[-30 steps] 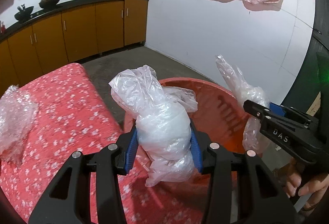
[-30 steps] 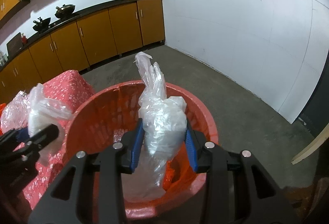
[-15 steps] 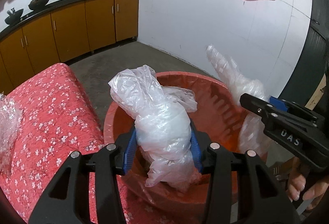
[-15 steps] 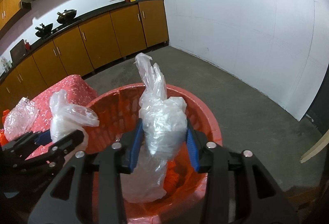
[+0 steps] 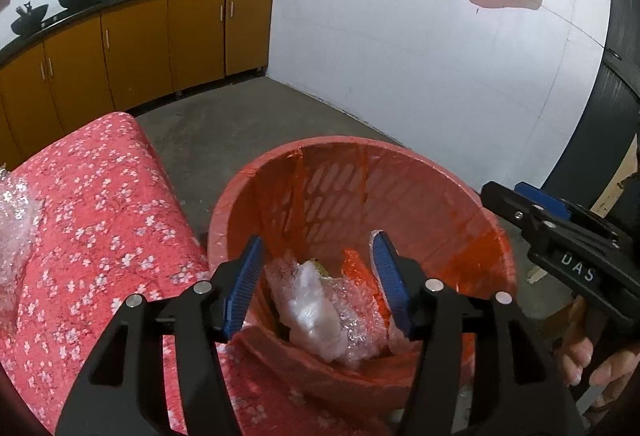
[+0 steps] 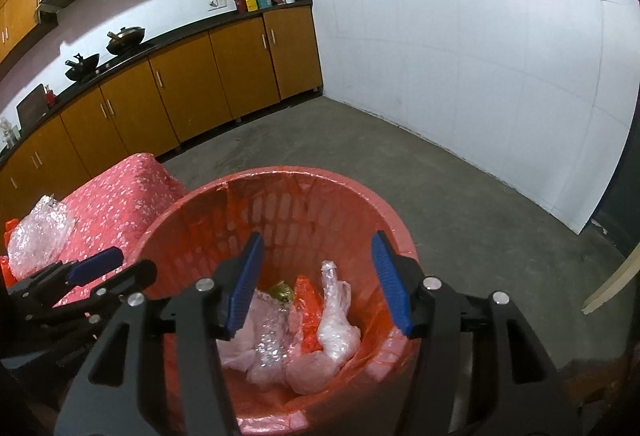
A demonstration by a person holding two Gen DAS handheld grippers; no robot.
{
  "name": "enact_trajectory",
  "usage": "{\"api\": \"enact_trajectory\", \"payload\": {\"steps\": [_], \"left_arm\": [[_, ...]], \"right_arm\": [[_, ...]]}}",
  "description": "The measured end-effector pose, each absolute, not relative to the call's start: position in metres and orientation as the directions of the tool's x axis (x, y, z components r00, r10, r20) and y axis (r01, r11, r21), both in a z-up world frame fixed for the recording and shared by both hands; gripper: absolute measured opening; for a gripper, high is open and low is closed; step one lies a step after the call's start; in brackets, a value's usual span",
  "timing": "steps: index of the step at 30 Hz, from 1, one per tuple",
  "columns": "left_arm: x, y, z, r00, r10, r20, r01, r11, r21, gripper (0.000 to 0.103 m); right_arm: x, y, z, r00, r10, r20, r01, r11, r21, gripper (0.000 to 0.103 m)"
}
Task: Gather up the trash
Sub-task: 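Open both tools to drop the white bags into the basket, then move both open tools back over the bags on the bed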
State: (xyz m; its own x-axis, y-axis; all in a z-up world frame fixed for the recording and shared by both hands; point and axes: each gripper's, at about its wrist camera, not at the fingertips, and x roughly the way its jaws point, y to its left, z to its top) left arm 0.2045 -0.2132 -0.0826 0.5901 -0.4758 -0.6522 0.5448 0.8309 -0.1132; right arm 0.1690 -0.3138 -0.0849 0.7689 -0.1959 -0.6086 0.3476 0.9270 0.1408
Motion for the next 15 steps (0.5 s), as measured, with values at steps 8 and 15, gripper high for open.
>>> {"api": "enact_trajectory", "payload": {"steps": [8,15], "left_arm": [[0.196,-0.158,-0.069,0.672,-0.402,-0.622,0.437,0.893,-0.106,0.058],[0.173,-0.068,-0.057,0.771,-0.246,-0.587,0.251,0.965,-0.075,0.061]], "right_arm": [[0.167,-0.289,-0.073,0.786,-0.177,-0.592,0.301,0.947,0.116,0.056],[0.177,-0.231,-0.06,0.816,-0.095,-0.571,0.183,0.978,0.098,0.057]]}}
